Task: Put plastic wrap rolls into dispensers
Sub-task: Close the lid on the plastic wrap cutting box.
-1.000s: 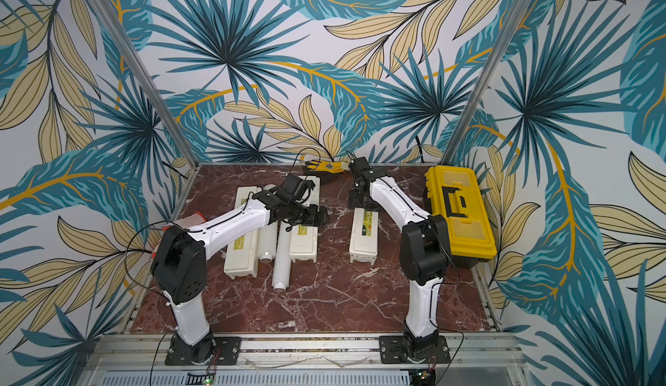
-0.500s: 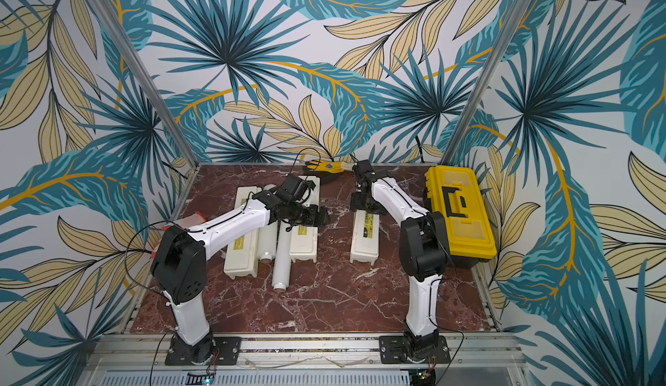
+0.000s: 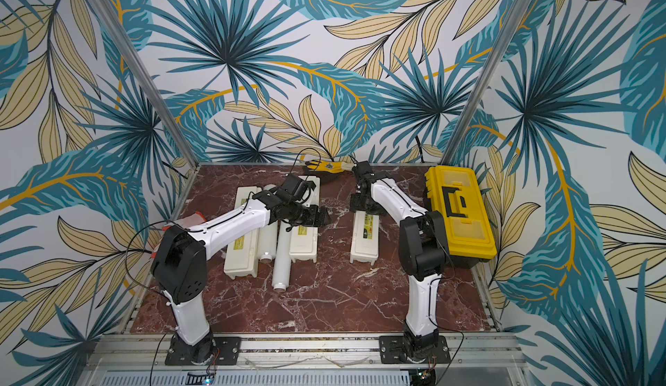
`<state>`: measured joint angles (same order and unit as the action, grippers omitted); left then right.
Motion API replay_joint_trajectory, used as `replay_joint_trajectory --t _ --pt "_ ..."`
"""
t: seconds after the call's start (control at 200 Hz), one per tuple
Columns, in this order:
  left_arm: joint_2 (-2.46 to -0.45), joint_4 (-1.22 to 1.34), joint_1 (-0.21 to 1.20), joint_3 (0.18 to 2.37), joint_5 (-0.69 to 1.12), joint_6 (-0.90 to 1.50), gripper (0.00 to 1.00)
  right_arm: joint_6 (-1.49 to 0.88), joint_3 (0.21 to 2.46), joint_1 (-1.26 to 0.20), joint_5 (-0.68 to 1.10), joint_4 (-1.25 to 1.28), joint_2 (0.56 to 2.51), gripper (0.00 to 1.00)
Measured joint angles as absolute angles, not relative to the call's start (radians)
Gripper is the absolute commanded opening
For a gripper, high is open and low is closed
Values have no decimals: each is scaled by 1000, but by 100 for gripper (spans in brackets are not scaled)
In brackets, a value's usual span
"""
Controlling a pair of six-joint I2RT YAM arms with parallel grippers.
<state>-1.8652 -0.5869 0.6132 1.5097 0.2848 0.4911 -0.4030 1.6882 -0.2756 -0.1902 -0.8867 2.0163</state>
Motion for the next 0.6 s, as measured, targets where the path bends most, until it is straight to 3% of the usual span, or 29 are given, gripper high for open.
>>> replay_joint_trajectory --t 0.601 --pt "-1880 -574 613 1510 296 492 93 -383 1715 -265 -184 -887 2037 90"
